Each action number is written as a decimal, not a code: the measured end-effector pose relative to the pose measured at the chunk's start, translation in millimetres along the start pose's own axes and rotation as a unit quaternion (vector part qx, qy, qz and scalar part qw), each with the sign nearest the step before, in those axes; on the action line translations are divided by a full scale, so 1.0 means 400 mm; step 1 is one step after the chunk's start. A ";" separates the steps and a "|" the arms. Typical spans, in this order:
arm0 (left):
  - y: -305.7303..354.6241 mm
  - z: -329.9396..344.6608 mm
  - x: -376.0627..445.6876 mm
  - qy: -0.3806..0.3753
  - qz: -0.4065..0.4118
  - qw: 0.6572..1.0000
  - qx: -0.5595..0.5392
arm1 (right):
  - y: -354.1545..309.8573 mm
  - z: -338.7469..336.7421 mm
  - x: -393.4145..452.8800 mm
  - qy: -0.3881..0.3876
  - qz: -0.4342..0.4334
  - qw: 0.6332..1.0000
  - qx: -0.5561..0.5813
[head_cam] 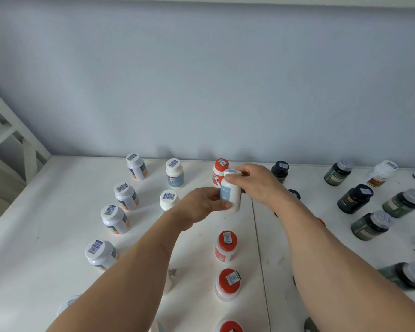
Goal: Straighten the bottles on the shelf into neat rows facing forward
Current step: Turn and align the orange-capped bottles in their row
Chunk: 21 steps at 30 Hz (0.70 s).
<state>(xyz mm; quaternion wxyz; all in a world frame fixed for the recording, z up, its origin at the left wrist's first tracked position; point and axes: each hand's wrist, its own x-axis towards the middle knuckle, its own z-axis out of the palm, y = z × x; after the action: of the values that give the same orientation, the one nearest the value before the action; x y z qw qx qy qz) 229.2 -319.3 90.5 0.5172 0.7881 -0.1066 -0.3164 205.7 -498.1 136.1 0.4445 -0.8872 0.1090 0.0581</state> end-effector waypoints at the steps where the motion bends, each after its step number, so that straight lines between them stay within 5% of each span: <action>1: -0.001 -0.002 -0.001 -0.008 -0.001 1.000 -0.013 | -0.002 0.000 0.000 0.002 0.003 1.000 -0.003; 21: 0.014 -0.004 0.007 -0.041 0.000 0.999 -0.034 | 0.005 -0.015 -0.001 -0.002 0.015 0.999 0.045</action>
<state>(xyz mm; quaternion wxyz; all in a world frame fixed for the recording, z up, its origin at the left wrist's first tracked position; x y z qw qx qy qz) 233.2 -321.8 94.9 0.5387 0.7567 -0.1164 -0.3516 204.7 -503.8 138.2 0.4836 -0.8643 0.1237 0.0617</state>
